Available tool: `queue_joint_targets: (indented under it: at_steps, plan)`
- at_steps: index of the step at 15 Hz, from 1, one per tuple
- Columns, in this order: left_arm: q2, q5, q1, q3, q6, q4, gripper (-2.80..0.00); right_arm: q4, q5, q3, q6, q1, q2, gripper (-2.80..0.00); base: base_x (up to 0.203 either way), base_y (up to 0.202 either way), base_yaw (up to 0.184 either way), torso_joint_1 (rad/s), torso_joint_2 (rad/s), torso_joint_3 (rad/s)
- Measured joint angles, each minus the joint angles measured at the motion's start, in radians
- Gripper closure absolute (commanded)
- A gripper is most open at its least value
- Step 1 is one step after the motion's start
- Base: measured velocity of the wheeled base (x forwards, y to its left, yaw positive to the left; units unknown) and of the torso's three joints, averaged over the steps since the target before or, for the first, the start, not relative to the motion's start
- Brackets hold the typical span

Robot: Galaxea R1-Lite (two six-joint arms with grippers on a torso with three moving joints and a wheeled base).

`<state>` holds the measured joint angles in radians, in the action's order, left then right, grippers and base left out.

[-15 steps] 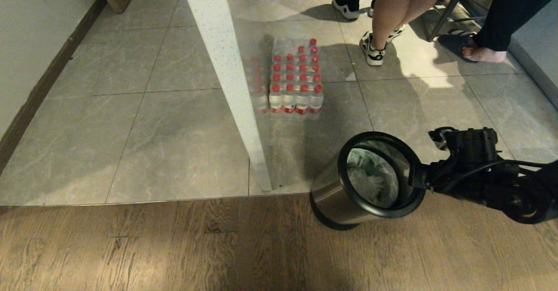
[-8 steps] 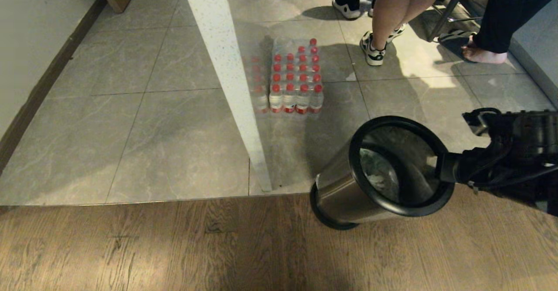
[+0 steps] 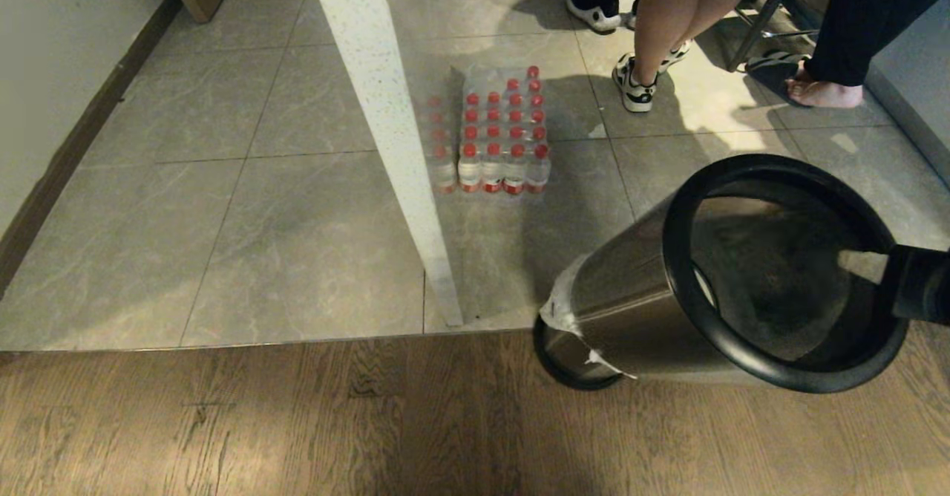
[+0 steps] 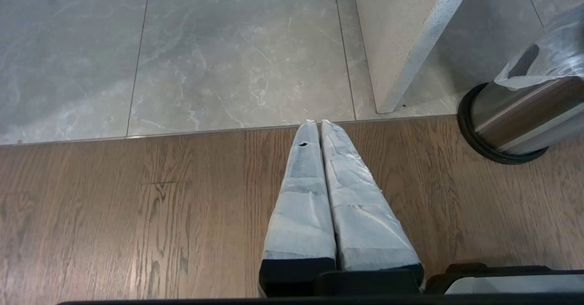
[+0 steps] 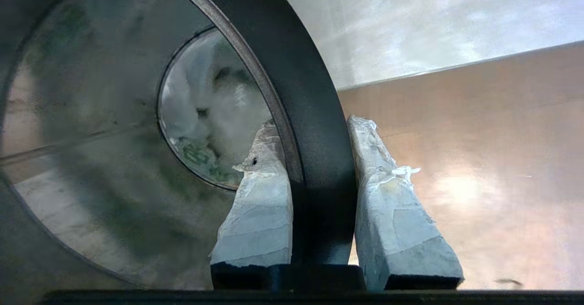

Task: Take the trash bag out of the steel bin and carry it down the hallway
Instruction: Place the outer trash can on the ground

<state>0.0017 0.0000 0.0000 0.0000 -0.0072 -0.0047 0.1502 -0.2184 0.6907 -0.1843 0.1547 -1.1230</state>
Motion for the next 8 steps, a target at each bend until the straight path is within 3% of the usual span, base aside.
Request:
queue_joint_targets:
  at_steps: [6, 8]
  plan:
    - [0.000, 0.000, 0.000, 0.000, 0.000, 0.000, 0.00, -0.196, -0.044, 0.078, -0.009, -0.005, 0.199, 0.00, 0.000, 0.000, 0.000, 0.000, 0.00, 0.000]
    - [0.000, 0.000, 0.000, 0.000, 0.000, 0.000, 0.00, -0.281, -0.104, 0.080, -0.014, -0.017, 0.232, 0.00, 0.000, 0.000, 0.000, 0.000, 0.00, 0.000]
